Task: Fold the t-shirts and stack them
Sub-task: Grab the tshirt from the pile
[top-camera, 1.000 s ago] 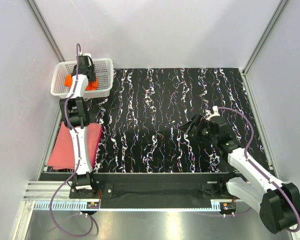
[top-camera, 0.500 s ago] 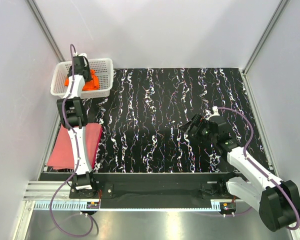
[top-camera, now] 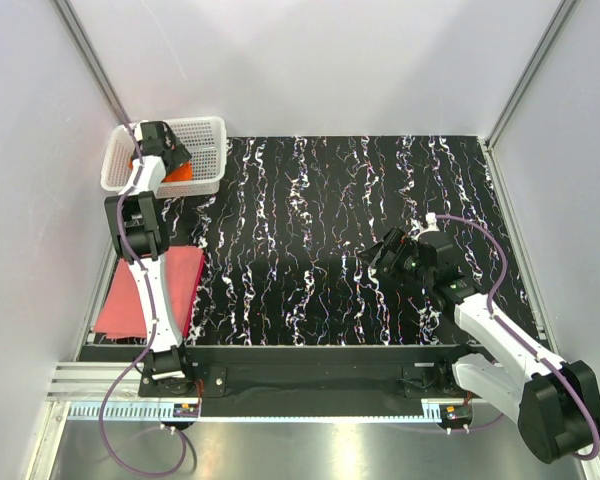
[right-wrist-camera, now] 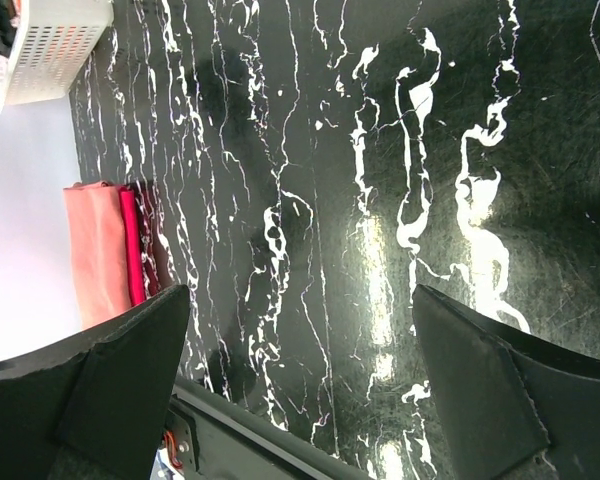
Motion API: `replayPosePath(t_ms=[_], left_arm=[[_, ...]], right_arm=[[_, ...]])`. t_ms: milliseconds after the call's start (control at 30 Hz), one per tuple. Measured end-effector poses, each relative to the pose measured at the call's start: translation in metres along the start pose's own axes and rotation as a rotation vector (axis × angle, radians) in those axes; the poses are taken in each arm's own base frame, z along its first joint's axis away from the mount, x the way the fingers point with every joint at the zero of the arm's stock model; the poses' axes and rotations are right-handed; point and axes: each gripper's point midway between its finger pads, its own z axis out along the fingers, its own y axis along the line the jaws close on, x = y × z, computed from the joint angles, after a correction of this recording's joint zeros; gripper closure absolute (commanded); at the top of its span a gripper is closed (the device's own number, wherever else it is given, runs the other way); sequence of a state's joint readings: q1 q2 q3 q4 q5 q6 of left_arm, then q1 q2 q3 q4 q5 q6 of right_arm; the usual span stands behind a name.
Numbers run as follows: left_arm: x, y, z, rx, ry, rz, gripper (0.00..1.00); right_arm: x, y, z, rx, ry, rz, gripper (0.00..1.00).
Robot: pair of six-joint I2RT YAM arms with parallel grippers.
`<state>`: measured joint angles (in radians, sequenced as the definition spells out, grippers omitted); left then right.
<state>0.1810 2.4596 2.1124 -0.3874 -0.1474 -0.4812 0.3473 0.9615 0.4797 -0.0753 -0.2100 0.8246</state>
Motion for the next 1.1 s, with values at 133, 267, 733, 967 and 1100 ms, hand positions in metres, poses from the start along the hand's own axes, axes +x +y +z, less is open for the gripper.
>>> replayPosePath(t_ms=[133,267,733,967,1100], left_arm=[[0.003,0.006,0.004,-0.024,-0.004,-0.105,0.01],[-0.001,0.005,0.003,-0.029,-0.003,-0.157,0.17],[0.002,0.015,0.014,0.033,0.061,-0.329,1.0],[0.0,0.008,-0.013,0.084,0.023,-0.283,1.0],[-0.015,-0.012,-0.045,0.182,-0.021,-0.29,1.0]], right_arm=[[0.001,0.001,0.0,-0.005,0.004,0.007,0.0],[0.001,0.002,-0.001,-0.008,0.007,0.011,0.0],[-0.001,0.001,-0.001,-0.005,0.001,0.024,0.0],[-0.002,0.002,-0.001,-0.009,-0.002,0.023,0.0],[-0.002,0.002,-0.001,-0.01,-0.003,0.023,0.0]])
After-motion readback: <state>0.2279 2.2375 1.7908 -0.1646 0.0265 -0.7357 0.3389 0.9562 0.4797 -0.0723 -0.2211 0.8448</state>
